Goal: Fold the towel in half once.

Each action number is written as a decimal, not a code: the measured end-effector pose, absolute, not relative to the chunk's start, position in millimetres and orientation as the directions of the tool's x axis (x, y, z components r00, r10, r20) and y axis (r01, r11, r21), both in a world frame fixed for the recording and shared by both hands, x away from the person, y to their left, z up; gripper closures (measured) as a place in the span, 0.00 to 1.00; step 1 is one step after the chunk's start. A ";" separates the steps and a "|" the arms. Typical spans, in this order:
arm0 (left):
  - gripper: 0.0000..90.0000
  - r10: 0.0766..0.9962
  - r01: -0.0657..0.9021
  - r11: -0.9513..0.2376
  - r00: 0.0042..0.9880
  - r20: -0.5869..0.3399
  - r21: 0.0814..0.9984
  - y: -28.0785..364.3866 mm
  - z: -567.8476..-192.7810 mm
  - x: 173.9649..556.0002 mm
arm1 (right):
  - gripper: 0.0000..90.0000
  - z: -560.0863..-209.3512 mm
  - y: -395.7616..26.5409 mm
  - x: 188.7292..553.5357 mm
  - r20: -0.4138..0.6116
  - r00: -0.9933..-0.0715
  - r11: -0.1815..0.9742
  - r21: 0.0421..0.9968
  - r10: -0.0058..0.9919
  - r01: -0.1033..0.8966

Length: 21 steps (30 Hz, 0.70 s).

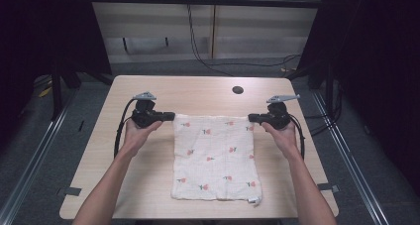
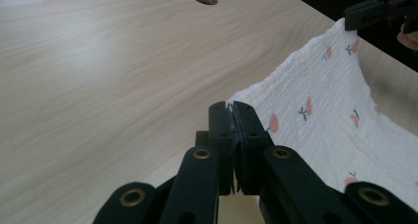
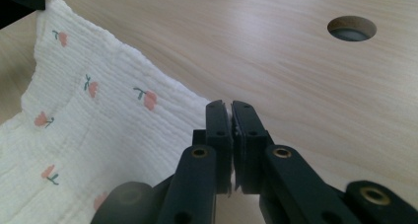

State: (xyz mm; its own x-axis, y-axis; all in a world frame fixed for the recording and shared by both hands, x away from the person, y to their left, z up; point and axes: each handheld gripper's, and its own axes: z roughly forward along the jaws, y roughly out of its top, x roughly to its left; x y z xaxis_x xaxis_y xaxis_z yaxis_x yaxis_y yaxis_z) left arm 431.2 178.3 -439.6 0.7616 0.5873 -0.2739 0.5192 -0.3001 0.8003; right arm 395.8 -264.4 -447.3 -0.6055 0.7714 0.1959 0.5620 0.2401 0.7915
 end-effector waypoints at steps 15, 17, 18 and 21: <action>0.98 0.578 0.492 -0.308 0.777 -0.250 0.814 178.3 -430.8 415.8 | 0.97 -436.6 -266.3 386.3 0.184 -0.613 0.242 0.803 0.768 0.545; 0.98 0.570 0.485 -0.309 0.783 -0.249 0.818 178.2 -429.4 410.1 | 0.97 -435.7 -265.6 382.2 0.183 -0.620 0.245 0.805 0.763 0.540; 0.98 0.565 0.480 -0.312 0.787 -0.246 0.820 178.4 -428.2 407.8 | 0.97 -434.8 -265.8 380.6 0.180 -0.621 0.247 0.807 0.763 0.536; 0.98 0.549 0.465 -0.308 0.799 -0.244 0.830 181.0 -423.9 401.9 | 0.97 -430.2 -269.6 374.7 0.199 -0.621 0.220 0.818 0.758 0.531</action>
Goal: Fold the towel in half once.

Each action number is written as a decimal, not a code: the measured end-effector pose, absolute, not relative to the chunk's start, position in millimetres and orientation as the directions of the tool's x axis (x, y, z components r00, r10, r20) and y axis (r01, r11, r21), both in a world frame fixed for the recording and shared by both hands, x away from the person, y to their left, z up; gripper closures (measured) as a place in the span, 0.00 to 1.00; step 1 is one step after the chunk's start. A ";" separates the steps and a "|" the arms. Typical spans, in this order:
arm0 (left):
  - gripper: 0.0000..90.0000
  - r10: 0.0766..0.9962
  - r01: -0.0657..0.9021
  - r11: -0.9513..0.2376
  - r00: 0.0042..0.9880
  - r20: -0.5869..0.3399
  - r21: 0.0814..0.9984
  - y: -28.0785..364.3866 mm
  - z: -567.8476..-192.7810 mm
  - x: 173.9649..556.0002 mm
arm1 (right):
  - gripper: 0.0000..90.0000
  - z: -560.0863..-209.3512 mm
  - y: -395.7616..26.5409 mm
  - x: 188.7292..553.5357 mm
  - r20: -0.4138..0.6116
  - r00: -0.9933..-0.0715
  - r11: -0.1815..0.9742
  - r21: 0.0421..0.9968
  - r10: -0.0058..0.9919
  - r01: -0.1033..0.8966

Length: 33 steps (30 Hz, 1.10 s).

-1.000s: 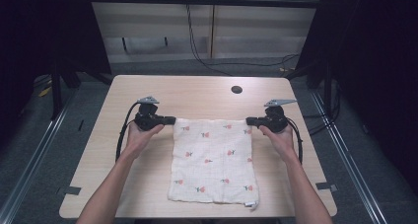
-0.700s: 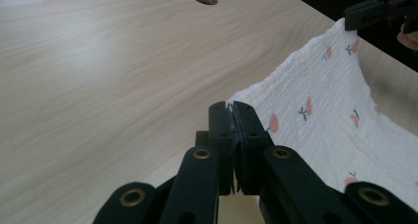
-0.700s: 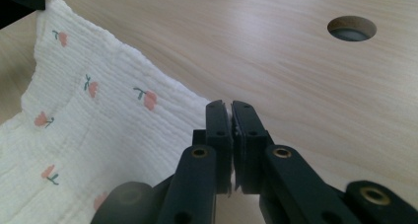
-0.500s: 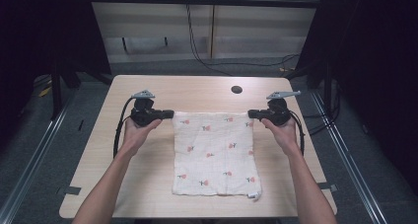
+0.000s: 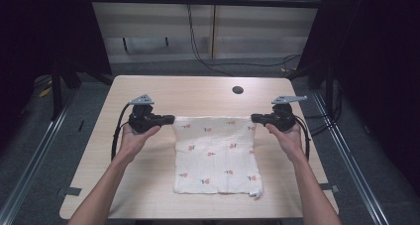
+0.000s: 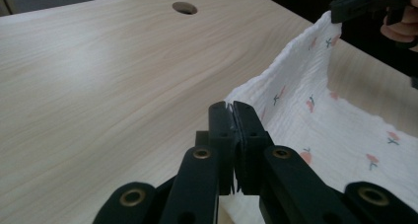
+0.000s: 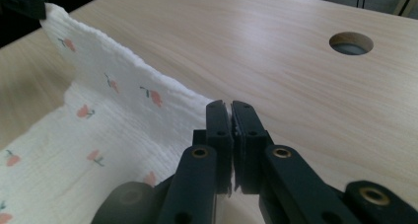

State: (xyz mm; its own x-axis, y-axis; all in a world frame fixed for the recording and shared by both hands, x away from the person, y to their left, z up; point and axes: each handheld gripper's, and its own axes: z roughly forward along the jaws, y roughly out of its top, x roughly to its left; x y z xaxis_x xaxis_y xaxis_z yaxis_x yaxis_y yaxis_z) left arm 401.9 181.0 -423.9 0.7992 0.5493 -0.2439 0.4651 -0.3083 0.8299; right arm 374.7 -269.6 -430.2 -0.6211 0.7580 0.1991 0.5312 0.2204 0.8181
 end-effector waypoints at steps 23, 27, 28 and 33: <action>0.98 0.484 0.410 -0.335 0.847 -0.218 0.849 183.3 -413.3 362.3 | 0.97 -421.3 -274.8 319.2 0.173 -0.656 0.259 0.822 0.735 0.507; 0.98 0.480 0.409 -0.353 0.851 -0.212 0.841 186.3 -415.0 356.6 | 0.97 -423.0 -272.4 311.1 0.169 -0.664 0.272 0.818 0.729 0.507; 0.98 0.470 0.413 -0.340 0.853 -0.228 0.845 187.8 -415.9 354.7 | 0.97 -423.2 -272.6 309.0 0.167 -0.665 0.271 0.820 0.728 0.503; 0.98 0.473 0.398 -0.349 0.856 -0.207 0.848 189.1 -419.0 341.3 | 0.97 -419.0 -271.0 298.8 0.142 -0.677 0.292 0.824 0.723 0.485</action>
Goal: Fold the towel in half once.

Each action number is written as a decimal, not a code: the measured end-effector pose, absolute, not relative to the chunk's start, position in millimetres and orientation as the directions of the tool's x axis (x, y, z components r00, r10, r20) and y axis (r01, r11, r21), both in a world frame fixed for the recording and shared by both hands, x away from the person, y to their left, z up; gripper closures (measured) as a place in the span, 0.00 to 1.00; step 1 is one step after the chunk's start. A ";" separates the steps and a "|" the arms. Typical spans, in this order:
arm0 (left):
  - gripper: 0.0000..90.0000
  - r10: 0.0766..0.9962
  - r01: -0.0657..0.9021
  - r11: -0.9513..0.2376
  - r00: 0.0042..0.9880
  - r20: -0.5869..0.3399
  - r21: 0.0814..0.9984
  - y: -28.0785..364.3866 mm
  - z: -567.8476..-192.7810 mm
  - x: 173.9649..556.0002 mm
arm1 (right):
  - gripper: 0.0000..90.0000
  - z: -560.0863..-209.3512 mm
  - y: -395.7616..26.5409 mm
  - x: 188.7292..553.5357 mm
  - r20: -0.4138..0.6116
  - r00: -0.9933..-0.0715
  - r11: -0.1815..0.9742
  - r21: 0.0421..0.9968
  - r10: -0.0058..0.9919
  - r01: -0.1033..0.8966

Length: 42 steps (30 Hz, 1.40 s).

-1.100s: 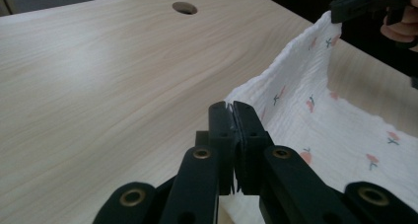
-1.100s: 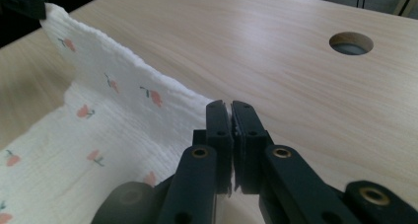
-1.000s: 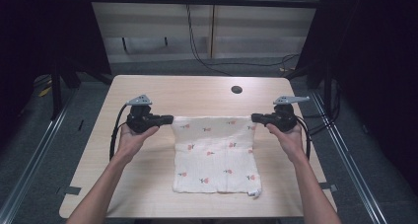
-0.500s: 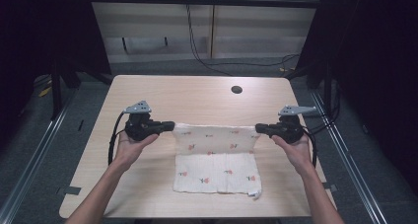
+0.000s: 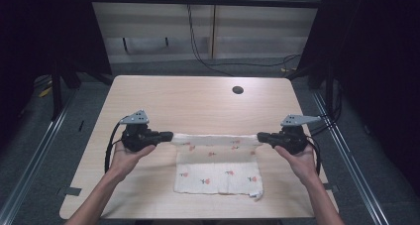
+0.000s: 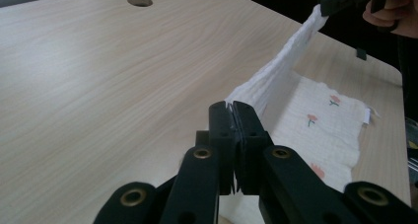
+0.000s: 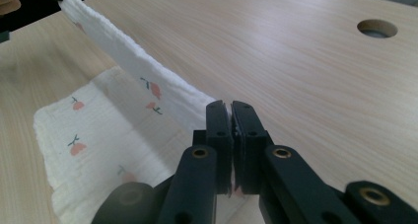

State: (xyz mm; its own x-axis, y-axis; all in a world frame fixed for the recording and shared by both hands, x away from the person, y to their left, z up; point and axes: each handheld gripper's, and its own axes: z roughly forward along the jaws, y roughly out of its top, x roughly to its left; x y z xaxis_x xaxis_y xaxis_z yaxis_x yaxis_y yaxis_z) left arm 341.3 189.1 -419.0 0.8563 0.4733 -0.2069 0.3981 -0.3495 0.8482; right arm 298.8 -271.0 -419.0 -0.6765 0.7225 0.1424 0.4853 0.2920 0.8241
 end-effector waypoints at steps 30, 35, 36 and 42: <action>0.98 0.412 0.384 -0.410 0.887 -0.208 0.827 194.8 -433.0 294.1 | 0.96 -425.2 -263.4 243.5 0.111 -0.733 0.350 0.823 0.671 0.446; 0.98 0.410 0.421 -0.440 0.880 -0.239 0.793 193.6 -447.2 294.2 | 0.96 -442.4 -261.2 241.1 0.128 -0.731 0.371 0.795 0.670 0.480; 0.98 0.406 0.425 -0.444 0.880 -0.246 0.789 193.3 -448.7 293.1 | 0.96 -445.0 -261.0 240.3 0.126 -0.732 0.377 0.791 0.670 0.481; 0.98 0.398 0.426 -0.477 0.885 -0.243 0.769 188.4 -458.9 285.2 | 0.96 -453.2 -265.8 237.8 0.143 -0.719 0.366 0.783 0.681 0.502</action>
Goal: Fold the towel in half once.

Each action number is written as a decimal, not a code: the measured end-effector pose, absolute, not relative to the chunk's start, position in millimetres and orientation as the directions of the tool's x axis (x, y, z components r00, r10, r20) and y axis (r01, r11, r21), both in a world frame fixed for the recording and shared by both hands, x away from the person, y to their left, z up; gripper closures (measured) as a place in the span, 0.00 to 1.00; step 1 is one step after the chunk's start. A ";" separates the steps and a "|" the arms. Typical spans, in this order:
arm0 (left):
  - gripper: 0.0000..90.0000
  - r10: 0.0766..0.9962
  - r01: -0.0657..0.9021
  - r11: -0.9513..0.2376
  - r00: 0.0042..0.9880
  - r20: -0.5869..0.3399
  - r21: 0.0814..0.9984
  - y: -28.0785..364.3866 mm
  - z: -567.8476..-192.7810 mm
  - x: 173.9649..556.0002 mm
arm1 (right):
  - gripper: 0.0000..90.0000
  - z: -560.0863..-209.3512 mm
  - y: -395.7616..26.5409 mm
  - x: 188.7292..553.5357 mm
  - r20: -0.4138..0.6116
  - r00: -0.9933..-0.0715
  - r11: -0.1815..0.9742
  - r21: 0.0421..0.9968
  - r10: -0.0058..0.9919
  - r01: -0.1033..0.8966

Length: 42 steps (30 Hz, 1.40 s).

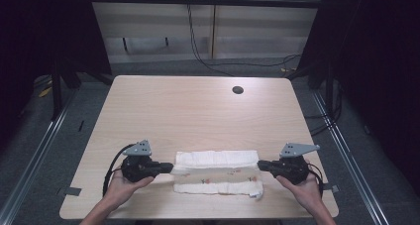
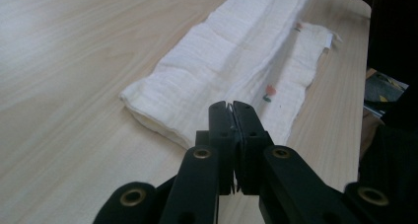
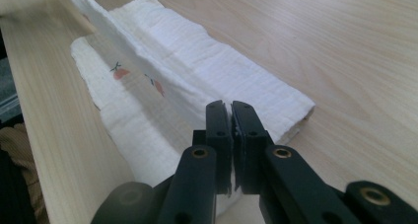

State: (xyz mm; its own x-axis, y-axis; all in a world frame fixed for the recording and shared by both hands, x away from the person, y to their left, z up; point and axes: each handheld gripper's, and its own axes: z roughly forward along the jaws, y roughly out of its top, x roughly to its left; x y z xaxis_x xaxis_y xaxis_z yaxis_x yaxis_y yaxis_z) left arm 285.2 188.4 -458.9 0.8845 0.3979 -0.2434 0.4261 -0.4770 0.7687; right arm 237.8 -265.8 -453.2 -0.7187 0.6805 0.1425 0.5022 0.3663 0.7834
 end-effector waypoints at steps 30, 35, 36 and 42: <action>0.86 0.342 0.395 -0.560 0.911 -0.231 0.728 180.3 -476.1 267.6 | 0.84 -480.2 -262.6 208.5 0.152 -0.742 0.442 0.720 0.653 0.536; 0.79 0.359 0.405 -0.521 0.902 -0.239 0.751 184.3 -473.9 272.3 | 0.77 -473.5 -267.2 210.0 0.156 -0.720 0.388 0.755 0.676 0.528; 0.78 0.367 0.412 -0.517 0.899 -0.241 0.750 184.5 -473.4 274.2 | 0.76 -473.7 -267.4 212.7 0.156 -0.712 0.384 0.753 0.685 0.534; 0.72 0.399 0.449 -0.476 0.876 -0.270 0.756 182.7 -473.7 290.4 | 0.71 -474.0 -266.6 239.6 0.138 -0.679 0.375 0.746 0.721 0.551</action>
State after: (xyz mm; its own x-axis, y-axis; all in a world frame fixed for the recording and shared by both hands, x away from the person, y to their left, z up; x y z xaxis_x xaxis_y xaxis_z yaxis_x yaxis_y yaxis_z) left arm 290.4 182.7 -473.7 0.8765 0.3989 -0.2697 0.4492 -0.4757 0.7563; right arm 239.6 -266.6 -474.0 -0.6788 0.7212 0.1383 0.5507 0.3753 0.7456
